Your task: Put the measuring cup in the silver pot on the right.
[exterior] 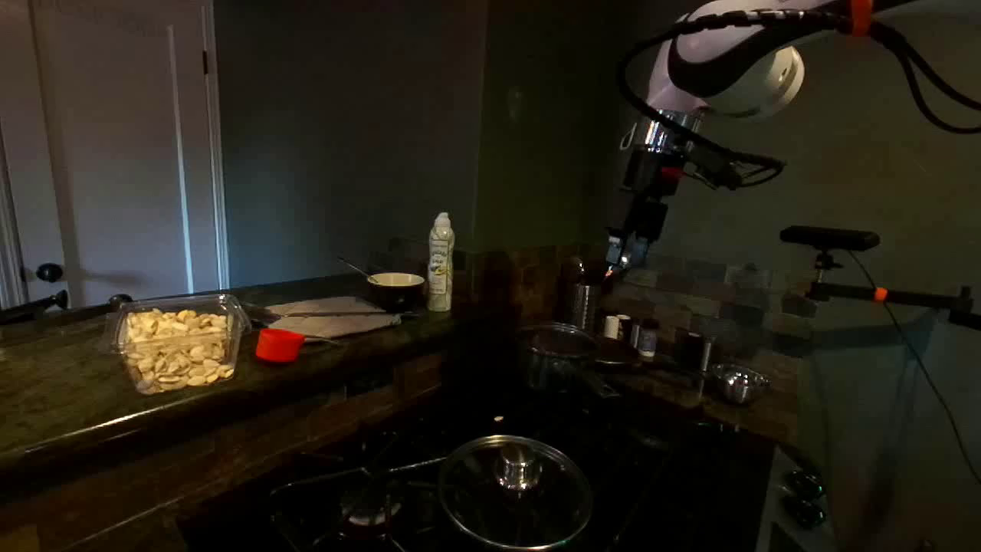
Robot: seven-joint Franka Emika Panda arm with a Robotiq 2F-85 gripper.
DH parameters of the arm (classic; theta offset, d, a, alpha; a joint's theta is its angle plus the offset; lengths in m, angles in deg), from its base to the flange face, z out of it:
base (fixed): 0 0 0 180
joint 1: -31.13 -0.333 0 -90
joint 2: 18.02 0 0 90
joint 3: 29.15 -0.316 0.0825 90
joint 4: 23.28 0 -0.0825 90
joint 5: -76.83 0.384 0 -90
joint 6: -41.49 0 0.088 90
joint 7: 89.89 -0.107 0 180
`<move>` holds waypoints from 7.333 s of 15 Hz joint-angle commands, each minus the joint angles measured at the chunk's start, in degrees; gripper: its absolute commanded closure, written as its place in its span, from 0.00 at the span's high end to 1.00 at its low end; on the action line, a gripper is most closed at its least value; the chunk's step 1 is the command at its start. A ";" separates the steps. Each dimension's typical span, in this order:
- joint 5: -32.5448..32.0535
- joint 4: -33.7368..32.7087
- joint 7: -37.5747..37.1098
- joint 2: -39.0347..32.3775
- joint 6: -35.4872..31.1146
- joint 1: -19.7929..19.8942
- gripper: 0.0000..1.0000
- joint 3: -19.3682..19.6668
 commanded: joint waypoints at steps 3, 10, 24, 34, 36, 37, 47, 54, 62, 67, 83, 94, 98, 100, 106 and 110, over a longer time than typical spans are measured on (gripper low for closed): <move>0.43 -0.13 0.37 -0.14 0.13 0.98 1.00 -0.78; 3.47 -1.36 6.36 -3.54 -10.56 -3.82 1.00 -3.16; 18.59 -21.63 33.62 -26.70 -16.34 -9.10 1.00 -10.64; 18.71 -30.59 37.41 -38.36 -20.41 -9.94 1.00 -17.86; 15.80 -33.05 38.24 -41.97 -22.16 -10.23 1.00 -19.83; 14.86 -34.43 39.11 -43.58 -22.83 -10.16 1.00 -20.74; 10.66 -44.81 42.41 -54.85 -22.23 -8.49 0.92 -25.12; 9.71 -48.38 41.96 -58.19 -20.42 -8.41 0.81 -25.61; 8.59 -50.75 41.61 -60.17 -18.42 -8.71 0.18 -25.45; 7.76 -51.27 41.23 -59.78 -17.81 -8.64 0.00 -25.18; 11.91 -34.76 21.26 -36.41 3.28 -5.52 0.01 -21.86; 7.38 -17.28 11.17 -27.64 -4.28 -3.55 0.05 -15.48; -6.61 -17.26 8.60 -29.56 -4.91 -2.66 0.01 -14.00; -13.90 -16.62 10.41 -29.74 -4.50 -1.60 0.01 -12.35; -26.98 -16.51 10.39 -30.22 -6.03 2.01 0.01 -7.81; -25.31 -15.96 8.21 -33.60 -11.32 2.88 0.01 -7.38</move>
